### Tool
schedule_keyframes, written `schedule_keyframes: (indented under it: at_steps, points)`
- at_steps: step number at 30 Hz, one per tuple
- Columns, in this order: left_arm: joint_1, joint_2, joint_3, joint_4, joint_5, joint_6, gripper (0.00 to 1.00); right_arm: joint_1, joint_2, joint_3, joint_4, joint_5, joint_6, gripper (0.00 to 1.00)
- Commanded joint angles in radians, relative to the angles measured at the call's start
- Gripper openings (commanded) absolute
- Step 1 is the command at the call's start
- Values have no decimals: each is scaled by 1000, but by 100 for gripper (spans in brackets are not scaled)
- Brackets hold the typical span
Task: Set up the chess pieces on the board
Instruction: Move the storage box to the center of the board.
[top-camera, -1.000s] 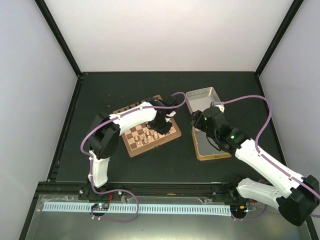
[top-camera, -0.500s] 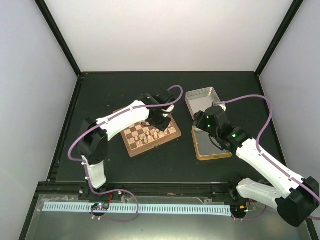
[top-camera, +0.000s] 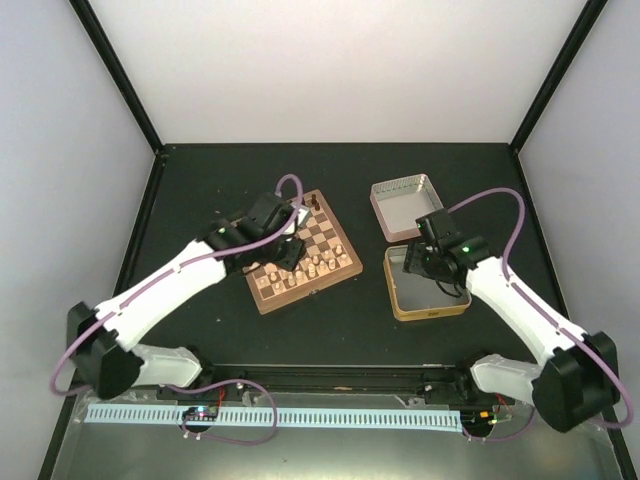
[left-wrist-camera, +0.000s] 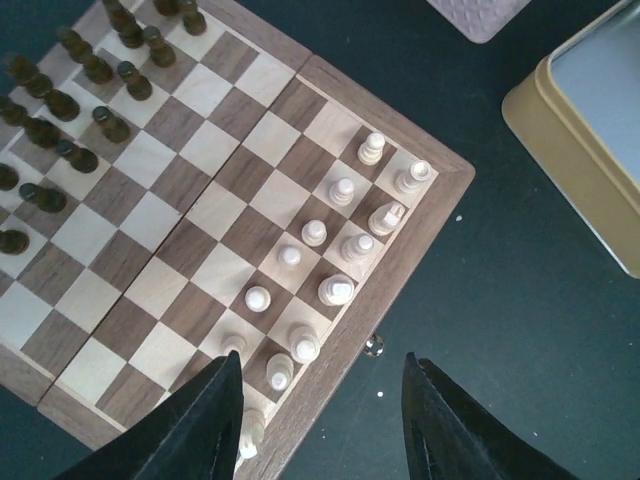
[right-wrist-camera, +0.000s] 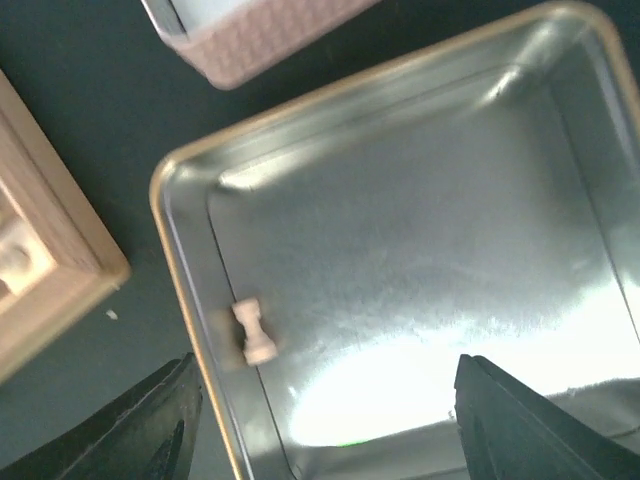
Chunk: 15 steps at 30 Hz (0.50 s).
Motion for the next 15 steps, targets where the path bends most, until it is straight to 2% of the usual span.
schedule_keyframes:
  at_steps: [1, 5, 10, 13, 15]
  points:
    - [22, -171, -131, 179, -26, -18, 48, -7, 72, -7, -70, -96, -85, 70]
    - [41, -292, -238, 270, -33, -16, 50, -7, 138, 20, 2, -148, -78, 73]
    - [64, -388, -282, 317, -48, -17, 53, -7, 210, 58, 121, -165, 11, 76]
    - [70, -419, -305, 345, -53, -19, 53, -7, 244, 86, 96, -99, 75, 76]
    - [73, -437, -326, 370, -54, -21, 54, -9, 239, 80, 56, -23, 109, 72]
